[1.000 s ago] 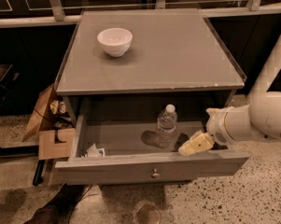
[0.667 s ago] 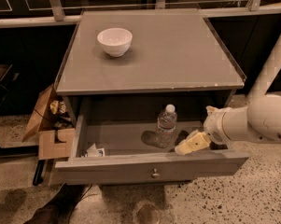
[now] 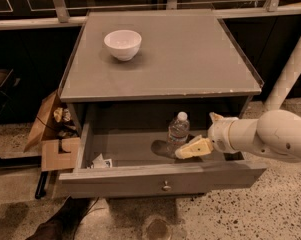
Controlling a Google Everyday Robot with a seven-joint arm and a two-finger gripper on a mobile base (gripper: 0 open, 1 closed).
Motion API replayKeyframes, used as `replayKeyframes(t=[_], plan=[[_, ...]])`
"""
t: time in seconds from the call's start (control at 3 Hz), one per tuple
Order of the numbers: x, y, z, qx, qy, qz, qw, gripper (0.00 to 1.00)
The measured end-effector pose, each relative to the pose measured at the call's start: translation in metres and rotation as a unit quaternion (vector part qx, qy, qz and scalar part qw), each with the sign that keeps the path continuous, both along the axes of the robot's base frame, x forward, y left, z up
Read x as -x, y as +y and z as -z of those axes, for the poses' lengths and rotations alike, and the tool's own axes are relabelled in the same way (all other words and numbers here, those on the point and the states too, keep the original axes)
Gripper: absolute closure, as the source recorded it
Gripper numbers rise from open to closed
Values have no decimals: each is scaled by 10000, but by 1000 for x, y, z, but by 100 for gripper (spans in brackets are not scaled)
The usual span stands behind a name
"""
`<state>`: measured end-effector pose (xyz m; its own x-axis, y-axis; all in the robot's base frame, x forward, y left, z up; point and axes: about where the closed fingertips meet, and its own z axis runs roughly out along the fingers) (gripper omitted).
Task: Pick water bottle from top drawer and place on counter
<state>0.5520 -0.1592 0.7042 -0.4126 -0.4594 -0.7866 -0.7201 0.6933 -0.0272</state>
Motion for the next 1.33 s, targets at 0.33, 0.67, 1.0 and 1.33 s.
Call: replayKeyframes(t=[0.33,0.67,1.0,1.33], plan=[[-13,19,4,-353,-154,-109,9992,0],[-21,36,7,-585,-241,-247,9977,0],[-28,52,6,-762,-335,-385,9958,2],[-28,52,6,-762,-335,-385,9958,24]])
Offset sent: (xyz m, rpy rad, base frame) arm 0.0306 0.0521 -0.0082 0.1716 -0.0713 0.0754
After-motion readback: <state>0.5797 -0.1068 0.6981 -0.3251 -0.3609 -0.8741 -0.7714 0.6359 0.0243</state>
